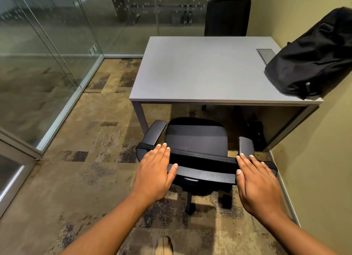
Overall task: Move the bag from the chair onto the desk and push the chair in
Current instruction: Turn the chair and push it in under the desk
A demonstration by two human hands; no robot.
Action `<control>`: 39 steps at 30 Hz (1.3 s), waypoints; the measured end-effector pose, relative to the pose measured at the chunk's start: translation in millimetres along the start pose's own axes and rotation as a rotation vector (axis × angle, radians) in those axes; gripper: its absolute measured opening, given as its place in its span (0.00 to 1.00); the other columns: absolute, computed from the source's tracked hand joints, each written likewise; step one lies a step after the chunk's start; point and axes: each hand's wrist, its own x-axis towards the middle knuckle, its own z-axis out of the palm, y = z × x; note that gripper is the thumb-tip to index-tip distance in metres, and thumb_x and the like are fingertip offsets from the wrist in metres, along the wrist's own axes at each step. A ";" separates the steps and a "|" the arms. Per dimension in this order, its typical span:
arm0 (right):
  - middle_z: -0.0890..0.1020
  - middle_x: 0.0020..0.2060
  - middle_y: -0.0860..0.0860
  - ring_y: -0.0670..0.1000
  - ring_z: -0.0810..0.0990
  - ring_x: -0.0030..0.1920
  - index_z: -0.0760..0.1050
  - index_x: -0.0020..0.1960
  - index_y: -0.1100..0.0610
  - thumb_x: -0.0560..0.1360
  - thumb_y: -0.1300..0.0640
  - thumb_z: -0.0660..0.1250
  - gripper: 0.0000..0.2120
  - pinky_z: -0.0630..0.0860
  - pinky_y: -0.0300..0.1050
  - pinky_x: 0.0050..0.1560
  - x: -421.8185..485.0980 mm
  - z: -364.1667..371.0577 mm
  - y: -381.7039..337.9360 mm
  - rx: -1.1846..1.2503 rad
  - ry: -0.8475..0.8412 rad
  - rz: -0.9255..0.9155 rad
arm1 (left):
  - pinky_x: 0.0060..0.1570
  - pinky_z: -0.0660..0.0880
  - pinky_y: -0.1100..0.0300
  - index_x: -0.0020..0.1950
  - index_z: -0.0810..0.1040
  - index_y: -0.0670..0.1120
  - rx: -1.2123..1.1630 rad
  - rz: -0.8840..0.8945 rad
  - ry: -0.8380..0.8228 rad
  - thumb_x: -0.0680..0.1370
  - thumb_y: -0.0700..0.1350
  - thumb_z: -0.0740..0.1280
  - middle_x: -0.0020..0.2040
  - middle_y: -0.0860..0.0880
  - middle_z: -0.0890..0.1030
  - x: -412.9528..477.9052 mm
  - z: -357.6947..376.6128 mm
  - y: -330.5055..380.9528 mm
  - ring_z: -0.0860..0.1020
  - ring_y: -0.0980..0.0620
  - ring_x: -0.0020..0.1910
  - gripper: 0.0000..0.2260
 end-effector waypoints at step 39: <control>0.75 0.68 0.49 0.50 0.69 0.71 0.70 0.71 0.52 0.79 0.46 0.45 0.26 0.64 0.50 0.71 163.1 14.0 66.0 -0.038 0.000 -0.040 | 0.72 0.42 0.57 0.77 0.55 0.47 -0.064 0.000 0.048 0.80 0.64 0.40 0.78 0.48 0.56 152.5 34.4 14.3 0.49 0.53 0.76 0.32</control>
